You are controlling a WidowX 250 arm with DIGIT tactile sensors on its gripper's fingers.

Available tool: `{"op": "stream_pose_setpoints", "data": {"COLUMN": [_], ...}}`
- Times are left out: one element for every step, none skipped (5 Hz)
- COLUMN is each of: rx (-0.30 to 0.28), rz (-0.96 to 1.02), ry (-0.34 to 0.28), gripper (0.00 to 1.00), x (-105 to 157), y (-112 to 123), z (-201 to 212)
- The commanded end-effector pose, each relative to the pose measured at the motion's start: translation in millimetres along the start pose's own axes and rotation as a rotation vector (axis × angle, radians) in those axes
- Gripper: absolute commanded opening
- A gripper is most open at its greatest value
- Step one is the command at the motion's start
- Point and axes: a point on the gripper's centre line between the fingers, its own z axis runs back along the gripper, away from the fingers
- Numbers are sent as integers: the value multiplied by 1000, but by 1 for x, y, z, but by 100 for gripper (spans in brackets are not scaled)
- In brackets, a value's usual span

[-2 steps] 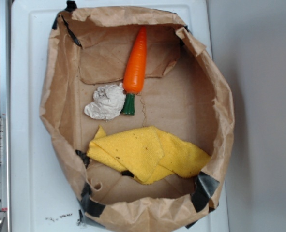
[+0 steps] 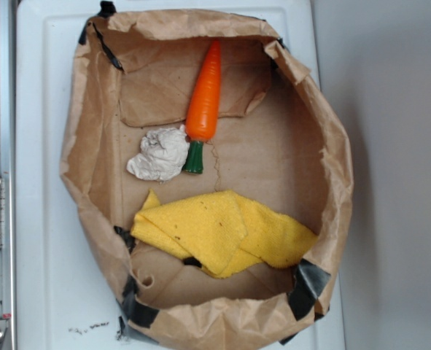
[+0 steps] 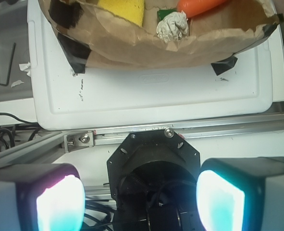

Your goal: Grab the yellow cloth.

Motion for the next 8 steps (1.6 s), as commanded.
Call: {"op": "stream_pose_setpoints", "data": {"rx": [-29, -32, -110, -59, -59, -59, -59, -59], "rz": [137, 138, 155, 138, 138, 138, 138, 138], "ry": [-55, -187, -135, -134, -134, -134, -134, -134], "gripper": [100, 100, 100, 100, 100, 100, 100, 100], "x": [28, 3, 13, 58, 58, 58, 58, 58], "y": [24, 22, 44, -1, -1, -1, -1, -1], "z": [18, 31, 47, -1, -1, -1, -1, -1]}}
